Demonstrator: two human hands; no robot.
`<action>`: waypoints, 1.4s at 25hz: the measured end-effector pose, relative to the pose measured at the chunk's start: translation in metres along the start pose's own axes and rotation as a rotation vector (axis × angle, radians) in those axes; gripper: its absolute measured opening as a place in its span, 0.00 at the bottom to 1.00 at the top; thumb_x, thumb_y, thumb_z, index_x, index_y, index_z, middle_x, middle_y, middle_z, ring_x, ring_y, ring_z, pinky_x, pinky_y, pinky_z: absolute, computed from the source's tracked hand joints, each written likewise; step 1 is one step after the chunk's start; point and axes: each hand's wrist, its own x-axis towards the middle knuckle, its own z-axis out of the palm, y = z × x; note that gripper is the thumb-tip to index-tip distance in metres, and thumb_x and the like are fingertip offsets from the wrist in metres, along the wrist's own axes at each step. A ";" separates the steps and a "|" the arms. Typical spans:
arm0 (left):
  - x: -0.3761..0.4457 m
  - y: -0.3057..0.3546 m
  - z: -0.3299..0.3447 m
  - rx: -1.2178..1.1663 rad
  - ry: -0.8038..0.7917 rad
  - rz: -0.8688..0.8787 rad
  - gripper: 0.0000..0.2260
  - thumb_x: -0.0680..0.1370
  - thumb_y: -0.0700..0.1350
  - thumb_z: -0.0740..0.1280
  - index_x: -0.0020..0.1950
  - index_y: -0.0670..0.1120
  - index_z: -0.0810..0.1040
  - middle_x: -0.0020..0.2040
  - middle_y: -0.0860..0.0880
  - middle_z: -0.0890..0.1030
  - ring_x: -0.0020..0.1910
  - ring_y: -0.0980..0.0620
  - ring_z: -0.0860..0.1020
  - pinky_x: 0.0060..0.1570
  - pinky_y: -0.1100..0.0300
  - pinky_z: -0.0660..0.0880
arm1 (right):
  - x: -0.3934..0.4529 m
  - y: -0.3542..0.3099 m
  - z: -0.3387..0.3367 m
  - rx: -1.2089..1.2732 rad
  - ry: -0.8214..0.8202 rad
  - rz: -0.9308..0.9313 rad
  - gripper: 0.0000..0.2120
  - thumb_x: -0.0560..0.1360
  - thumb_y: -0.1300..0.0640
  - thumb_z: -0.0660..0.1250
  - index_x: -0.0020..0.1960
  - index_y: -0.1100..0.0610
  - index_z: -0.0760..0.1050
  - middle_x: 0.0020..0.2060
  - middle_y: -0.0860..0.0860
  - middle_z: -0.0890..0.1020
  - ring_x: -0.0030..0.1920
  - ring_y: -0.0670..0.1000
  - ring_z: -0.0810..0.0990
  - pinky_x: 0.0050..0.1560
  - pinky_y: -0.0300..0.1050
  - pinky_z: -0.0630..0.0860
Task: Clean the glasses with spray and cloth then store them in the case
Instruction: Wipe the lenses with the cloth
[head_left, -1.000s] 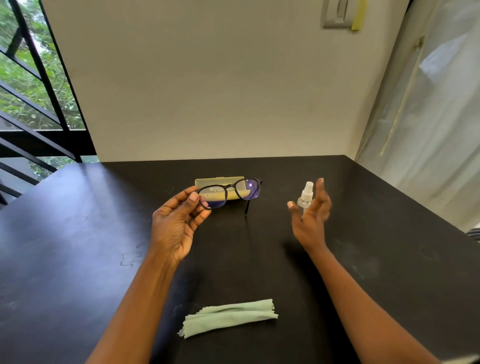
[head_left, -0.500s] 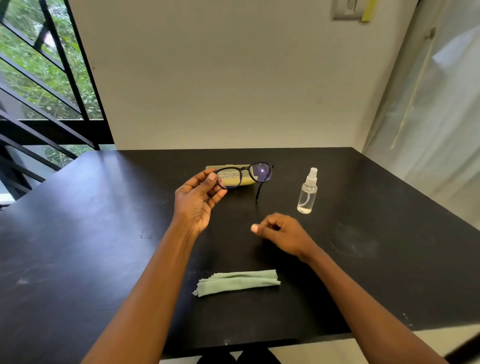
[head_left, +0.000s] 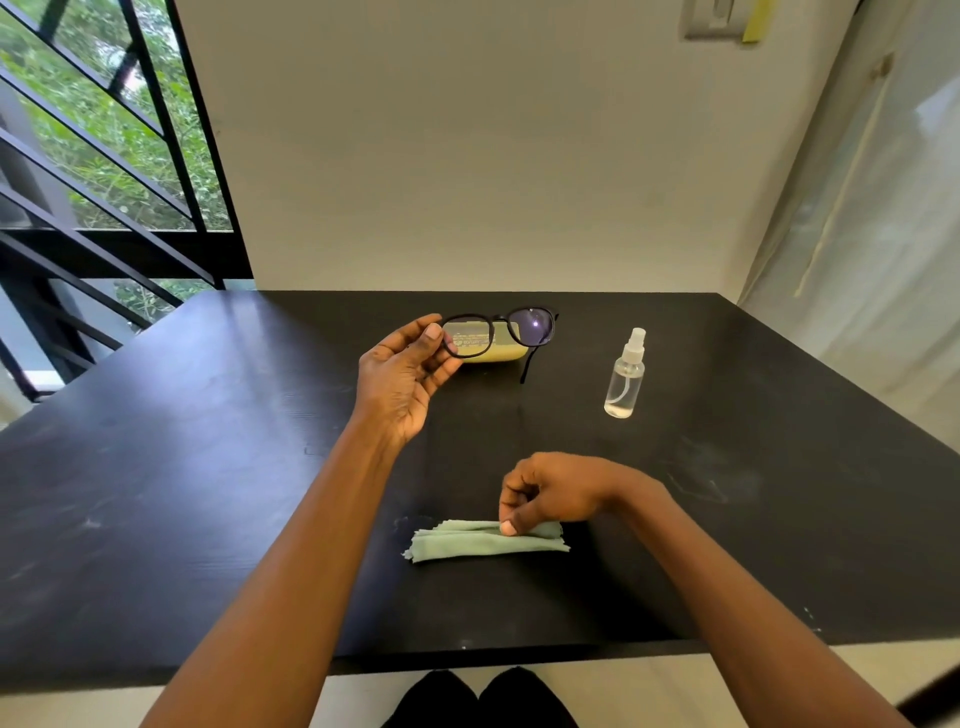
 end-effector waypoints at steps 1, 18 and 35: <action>-0.001 0.000 0.000 0.001 0.004 -0.002 0.06 0.76 0.37 0.64 0.49 0.42 0.79 0.35 0.47 0.83 0.37 0.52 0.82 0.37 0.60 0.81 | -0.001 -0.001 -0.001 0.007 0.003 -0.004 0.06 0.74 0.55 0.68 0.50 0.55 0.78 0.41 0.43 0.76 0.42 0.42 0.73 0.48 0.40 0.70; -0.024 -0.006 0.009 0.054 -0.006 0.004 0.05 0.76 0.36 0.64 0.47 0.41 0.79 0.34 0.47 0.83 0.34 0.53 0.82 0.39 0.59 0.81 | 0.013 -0.044 -0.042 0.216 1.318 -0.059 0.05 0.75 0.56 0.66 0.44 0.58 0.77 0.44 0.52 0.79 0.42 0.46 0.73 0.38 0.32 0.63; -0.028 -0.012 0.003 0.043 0.007 0.000 0.06 0.76 0.36 0.63 0.49 0.40 0.79 0.36 0.46 0.83 0.34 0.53 0.81 0.33 0.62 0.80 | 0.021 -0.032 0.013 -0.415 1.328 -0.234 0.18 0.72 0.64 0.56 0.56 0.63 0.79 0.48 0.63 0.78 0.48 0.63 0.79 0.41 0.55 0.77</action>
